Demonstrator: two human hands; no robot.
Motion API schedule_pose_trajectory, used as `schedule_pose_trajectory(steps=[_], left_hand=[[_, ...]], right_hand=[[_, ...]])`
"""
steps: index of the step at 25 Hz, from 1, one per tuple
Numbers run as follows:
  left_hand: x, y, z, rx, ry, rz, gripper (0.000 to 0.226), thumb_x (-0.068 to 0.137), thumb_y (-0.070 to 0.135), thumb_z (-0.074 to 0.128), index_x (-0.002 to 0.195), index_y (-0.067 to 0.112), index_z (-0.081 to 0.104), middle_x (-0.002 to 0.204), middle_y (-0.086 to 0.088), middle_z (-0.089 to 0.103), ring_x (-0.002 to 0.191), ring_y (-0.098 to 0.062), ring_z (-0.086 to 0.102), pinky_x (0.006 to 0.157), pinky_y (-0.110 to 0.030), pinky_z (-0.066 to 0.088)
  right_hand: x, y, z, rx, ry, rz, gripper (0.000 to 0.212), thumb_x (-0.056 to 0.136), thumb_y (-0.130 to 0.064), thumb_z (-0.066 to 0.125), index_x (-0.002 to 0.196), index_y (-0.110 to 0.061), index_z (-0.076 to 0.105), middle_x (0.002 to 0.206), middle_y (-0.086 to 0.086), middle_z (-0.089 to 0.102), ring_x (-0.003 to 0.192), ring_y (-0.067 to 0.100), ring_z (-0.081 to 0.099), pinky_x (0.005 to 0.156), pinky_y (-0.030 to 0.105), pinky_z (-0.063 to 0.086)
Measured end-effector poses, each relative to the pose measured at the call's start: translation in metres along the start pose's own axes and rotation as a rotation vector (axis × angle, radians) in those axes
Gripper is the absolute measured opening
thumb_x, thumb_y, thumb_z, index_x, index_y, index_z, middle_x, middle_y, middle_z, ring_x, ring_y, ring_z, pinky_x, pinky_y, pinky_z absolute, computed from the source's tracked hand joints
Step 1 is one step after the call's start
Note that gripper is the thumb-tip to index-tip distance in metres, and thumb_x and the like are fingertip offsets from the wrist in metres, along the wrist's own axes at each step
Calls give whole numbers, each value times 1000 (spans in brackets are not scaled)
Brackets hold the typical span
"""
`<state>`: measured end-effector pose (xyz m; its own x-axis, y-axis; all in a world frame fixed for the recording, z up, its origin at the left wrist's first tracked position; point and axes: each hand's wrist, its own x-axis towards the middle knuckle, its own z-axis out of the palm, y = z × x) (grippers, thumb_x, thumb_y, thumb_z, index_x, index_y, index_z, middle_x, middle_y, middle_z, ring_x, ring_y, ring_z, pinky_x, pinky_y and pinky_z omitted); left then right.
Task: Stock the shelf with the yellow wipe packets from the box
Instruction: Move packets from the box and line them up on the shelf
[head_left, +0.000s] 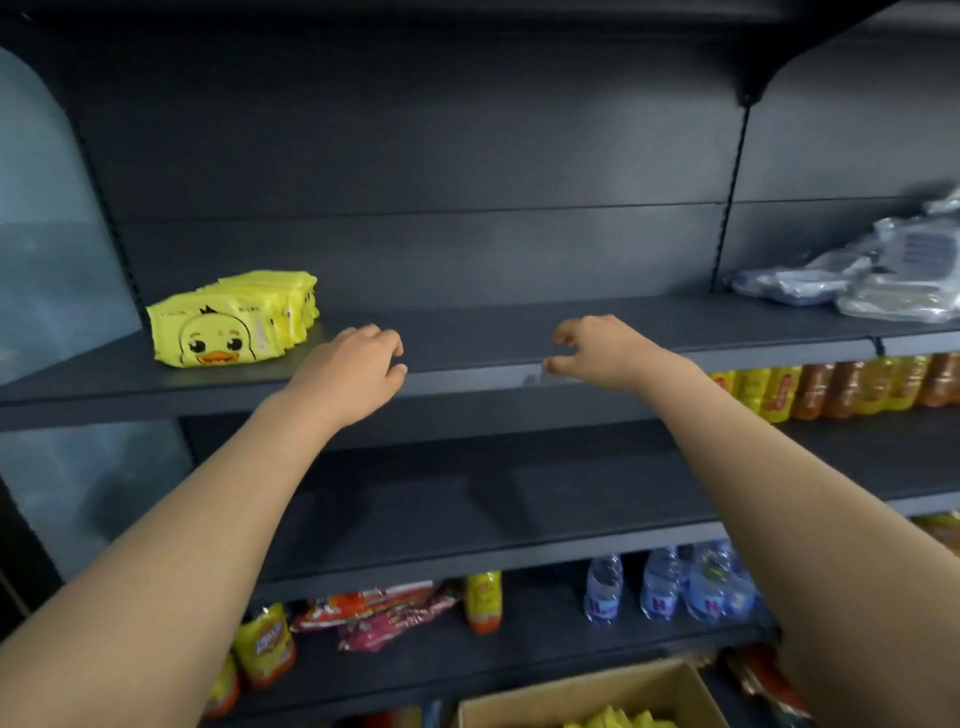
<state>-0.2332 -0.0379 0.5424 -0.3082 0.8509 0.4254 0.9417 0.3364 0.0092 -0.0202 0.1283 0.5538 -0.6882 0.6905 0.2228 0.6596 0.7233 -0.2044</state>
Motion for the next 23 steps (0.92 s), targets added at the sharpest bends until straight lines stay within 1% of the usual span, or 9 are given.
schedule_pose_trajectory(steps=[4,11,13,14,15,16,18,20,23], left_hand=[[-36,40,21,-70,-40,-41,30,95,30,43,120,14,51,122,-3,53,115,-22,47,89,-38,43],[-82,107,94,-165,-216,-80,33,96,30,42,124,14,50,125,-3,52,115,-22,47,94,-39,43],[-88,125,128,-199,-257,-108,32,95,29,44,123,13,51,123,-4,53,115,-22,48,93,-40,44],[-90,134,148,-215,-278,-122,32,95,28,45,122,12,52,122,-4,54,114,-23,48,93,-40,44],[-91,143,168,-223,-300,-136,31,95,27,45,121,12,52,121,-5,54,114,-24,49,92,-41,44],[-93,151,190,-228,-325,-149,30,95,26,46,119,11,53,120,-6,55,112,-24,50,90,-41,45],[-100,165,232,-235,-358,-161,27,93,24,49,114,10,56,116,-8,57,107,-26,54,87,-40,46],[-108,181,282,-255,-422,-205,26,92,24,50,112,9,57,115,-8,58,106,-27,55,84,-38,46],[-135,206,355,-300,-581,-299,26,93,24,49,113,9,57,115,-9,58,107,-28,54,86,-37,44]], right_hand=[[-45,30,20,-29,-83,5,54,90,-41,56,134,-10,47,137,9,51,126,27,46,100,34,38],[-106,100,96,21,-293,66,55,89,-40,56,135,-10,46,136,10,51,124,28,47,99,35,40],[-112,125,130,38,-360,75,45,89,-37,57,124,-9,54,128,12,56,119,30,50,93,34,43],[-115,138,148,42,-392,76,37,88,-36,57,112,-8,57,120,13,60,114,31,53,86,33,44],[-115,152,168,47,-416,77,31,88,-36,56,100,-8,58,111,13,62,108,32,55,79,32,43],[-114,166,190,52,-449,77,30,87,-36,56,97,-8,58,107,13,62,104,32,56,77,33,43],[-117,190,230,72,-526,75,35,86,-38,55,108,-10,60,112,13,62,106,31,57,85,37,47],[-121,217,275,60,-629,83,40,89,-38,53,118,-11,57,119,13,60,110,30,56,91,39,47],[-138,254,340,50,-789,109,39,92,-36,50,120,-9,54,118,12,61,109,29,57,90,36,47]])
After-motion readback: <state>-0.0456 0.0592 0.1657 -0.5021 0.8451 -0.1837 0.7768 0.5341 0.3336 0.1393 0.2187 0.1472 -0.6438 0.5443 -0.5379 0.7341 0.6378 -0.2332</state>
